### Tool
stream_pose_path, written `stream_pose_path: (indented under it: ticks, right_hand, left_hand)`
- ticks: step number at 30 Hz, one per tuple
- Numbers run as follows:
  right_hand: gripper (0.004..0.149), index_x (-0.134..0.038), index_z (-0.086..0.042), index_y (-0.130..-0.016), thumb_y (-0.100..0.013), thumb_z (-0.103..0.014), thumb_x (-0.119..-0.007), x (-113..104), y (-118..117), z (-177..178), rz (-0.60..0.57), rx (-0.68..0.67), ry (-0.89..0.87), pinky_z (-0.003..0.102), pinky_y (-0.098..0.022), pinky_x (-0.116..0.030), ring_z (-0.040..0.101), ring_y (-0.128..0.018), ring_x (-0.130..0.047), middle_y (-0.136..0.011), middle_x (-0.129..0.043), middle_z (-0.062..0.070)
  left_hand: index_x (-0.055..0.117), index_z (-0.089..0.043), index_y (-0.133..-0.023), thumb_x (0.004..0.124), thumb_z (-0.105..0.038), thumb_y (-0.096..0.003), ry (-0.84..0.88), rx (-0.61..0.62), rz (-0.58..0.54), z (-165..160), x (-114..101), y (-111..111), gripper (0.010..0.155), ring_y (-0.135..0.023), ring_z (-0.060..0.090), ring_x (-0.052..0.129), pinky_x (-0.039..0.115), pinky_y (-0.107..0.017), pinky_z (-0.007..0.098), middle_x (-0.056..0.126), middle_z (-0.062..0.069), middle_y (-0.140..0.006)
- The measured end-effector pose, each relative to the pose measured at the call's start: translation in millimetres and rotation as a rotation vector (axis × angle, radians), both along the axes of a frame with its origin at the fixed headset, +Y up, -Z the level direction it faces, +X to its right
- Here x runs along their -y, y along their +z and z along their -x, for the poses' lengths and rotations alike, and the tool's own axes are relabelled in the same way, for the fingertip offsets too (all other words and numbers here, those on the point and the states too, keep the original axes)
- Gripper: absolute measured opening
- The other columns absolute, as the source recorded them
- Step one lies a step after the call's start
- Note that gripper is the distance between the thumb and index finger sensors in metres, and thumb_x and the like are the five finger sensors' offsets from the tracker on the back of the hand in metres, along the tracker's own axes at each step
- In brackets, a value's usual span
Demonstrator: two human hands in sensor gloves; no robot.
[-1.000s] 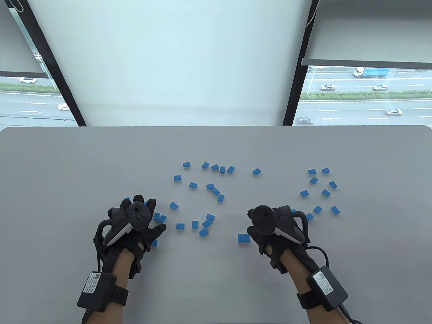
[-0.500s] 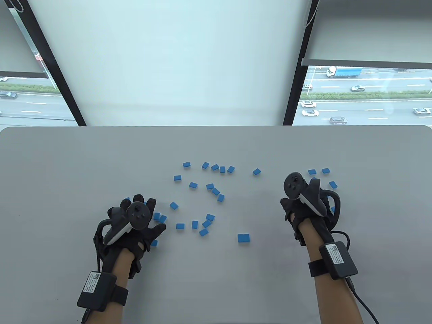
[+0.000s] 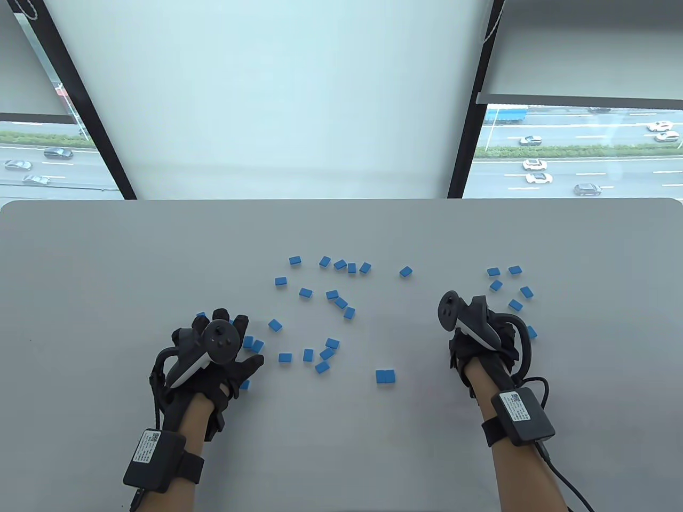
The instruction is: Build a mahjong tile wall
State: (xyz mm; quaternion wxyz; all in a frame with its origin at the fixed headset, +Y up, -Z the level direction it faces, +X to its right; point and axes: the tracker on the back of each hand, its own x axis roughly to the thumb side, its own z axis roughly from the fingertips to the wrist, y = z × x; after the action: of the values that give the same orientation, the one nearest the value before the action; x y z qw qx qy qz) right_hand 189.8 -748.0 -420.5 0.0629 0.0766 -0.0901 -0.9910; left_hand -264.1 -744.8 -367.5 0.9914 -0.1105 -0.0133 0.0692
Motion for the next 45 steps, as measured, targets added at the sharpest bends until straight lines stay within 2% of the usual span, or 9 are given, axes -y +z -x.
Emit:
stream_pose_path:
  ticks: [5,8,13,19,23,33,45]
  right_hand:
    - [0.059,-0.075,-0.011,-0.086,-0.036,-0.04,-0.089,-3.2,3.4,3.3,-0.001,-0.022,-0.003,0.048,-0.033,-0.076,0.026,-0.034,-0.087,-0.061,-0.089,0.003]
    - [0.059,-0.074,-0.012,-0.086,-0.037,-0.042,-0.088,-15.9,9.4,5.9,-0.042,-0.06,-0.034,0.048,-0.035,-0.077,0.025,-0.036,-0.089,-0.063,-0.089,0.002]
    - [0.06,-0.072,-0.013,-0.087,-0.037,-0.042,-0.087,-40.3,25.9,18.1,-0.104,-0.15,-0.142,0.048,-0.037,-0.078,0.026,-0.04,-0.091,-0.067,-0.088,0.001]
    - [0.06,-0.071,-0.014,-0.088,-0.037,-0.041,-0.087,-50.1,48.1,38.0,-0.181,-0.271,-0.188,0.049,-0.04,-0.08,0.027,-0.045,-0.094,-0.069,-0.088,0.001]
    - [0.06,-0.072,-0.014,-0.087,-0.037,-0.04,-0.088,-41.1,55.2,46.4,-0.19,-0.327,-0.231,0.049,-0.039,-0.08,0.028,-0.045,-0.094,-0.069,-0.088,0.002]
    - [0.059,-0.071,-0.014,-0.088,-0.038,-0.038,-0.088,-7.2,60.3,70.2,-0.022,-0.453,-0.178,0.05,-0.042,-0.078,0.028,-0.047,-0.092,-0.071,-0.087,0.002]
    - [0.057,-0.072,-0.018,-0.088,-0.037,-0.037,-0.09,2.4,66.1,87.3,0.031,-0.515,-0.134,0.05,-0.044,-0.078,0.029,-0.05,-0.092,-0.073,-0.087,0.002]
  left_hand:
    - [0.034,-0.037,-0.112,0.066,-0.072,-0.0392,0.011,0.001,-0.003,0.0,-0.7,0.7,0.087,-0.109,0.045,0.022,0.021,-0.068,0.075,0.024,0.002,-0.121]
    - [0.034,-0.037,-0.112,0.065,-0.073,-0.0393,0.011,0.003,0.002,-0.3,-0.1,0.5,0.087,-0.109,0.045,0.022,0.021,-0.068,0.075,0.024,0.002,-0.121]
    - [0.034,-0.037,-0.112,0.065,-0.073,-0.0392,0.009,0.005,0.003,-1.5,0.1,0.5,0.087,-0.109,0.045,0.022,0.021,-0.068,0.075,0.024,0.002,-0.121]
    - [0.034,-0.037,-0.112,0.065,-0.073,-0.0391,0.01,0.005,-0.002,-1.3,0.2,0.6,0.087,-0.109,0.045,0.022,0.021,-0.068,0.075,0.024,0.002,-0.121]
    - [0.034,-0.037,-0.112,0.065,-0.073,-0.0389,0.005,0.003,0.001,-1.3,0.8,0.9,0.087,-0.109,0.045,0.022,0.021,-0.068,0.075,0.024,0.002,-0.121]
    - [0.034,-0.037,-0.112,0.065,-0.073,-0.0391,-0.01,-0.003,0.016,-1.8,3.4,1.2,0.087,-0.109,0.045,0.022,0.021,-0.068,0.075,0.024,0.002,-0.121]
    - [0.034,-0.037,-0.112,0.065,-0.073,-0.0392,-0.015,-0.002,0.021,-2.3,2.4,2.2,0.087,-0.109,0.045,0.022,0.021,-0.068,0.075,0.024,0.002,-0.121]
